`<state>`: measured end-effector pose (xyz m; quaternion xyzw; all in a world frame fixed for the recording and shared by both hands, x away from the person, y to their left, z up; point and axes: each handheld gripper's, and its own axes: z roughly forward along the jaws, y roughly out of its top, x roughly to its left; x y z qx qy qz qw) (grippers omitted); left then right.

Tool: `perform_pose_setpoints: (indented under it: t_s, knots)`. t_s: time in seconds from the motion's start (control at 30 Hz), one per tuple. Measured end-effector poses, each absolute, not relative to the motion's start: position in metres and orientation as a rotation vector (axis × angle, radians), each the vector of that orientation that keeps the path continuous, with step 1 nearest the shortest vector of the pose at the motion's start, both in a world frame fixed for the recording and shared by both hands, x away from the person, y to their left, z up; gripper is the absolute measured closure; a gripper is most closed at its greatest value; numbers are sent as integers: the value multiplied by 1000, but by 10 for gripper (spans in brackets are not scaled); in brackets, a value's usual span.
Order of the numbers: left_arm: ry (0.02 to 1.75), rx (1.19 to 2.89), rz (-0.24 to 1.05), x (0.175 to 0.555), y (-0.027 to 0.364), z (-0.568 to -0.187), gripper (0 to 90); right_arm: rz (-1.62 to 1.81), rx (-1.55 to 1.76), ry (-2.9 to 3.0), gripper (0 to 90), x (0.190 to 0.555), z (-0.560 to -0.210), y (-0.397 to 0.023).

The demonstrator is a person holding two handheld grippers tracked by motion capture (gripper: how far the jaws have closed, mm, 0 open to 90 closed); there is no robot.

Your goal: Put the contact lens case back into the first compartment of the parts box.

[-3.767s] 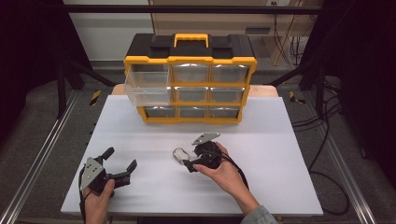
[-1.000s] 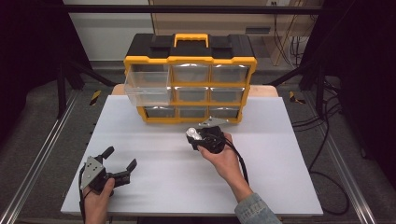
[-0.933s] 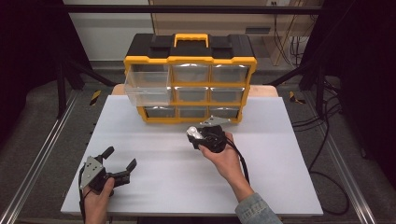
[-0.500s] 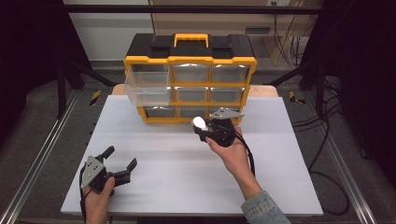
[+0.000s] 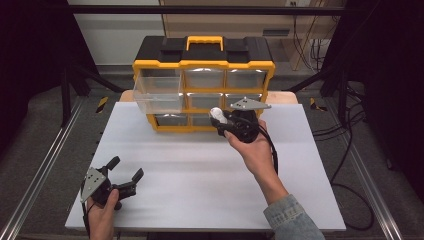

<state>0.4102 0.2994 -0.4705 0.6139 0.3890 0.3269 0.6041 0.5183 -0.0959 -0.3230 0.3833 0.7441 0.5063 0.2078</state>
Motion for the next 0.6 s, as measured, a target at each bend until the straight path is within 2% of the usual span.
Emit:
perform_pose_setpoints:
  t_s: [0.6]
  knots:
    - [885, 1429, 755, 407, 297, -468, 13, 1454, 965, 2013, 491, 521, -266, -82]
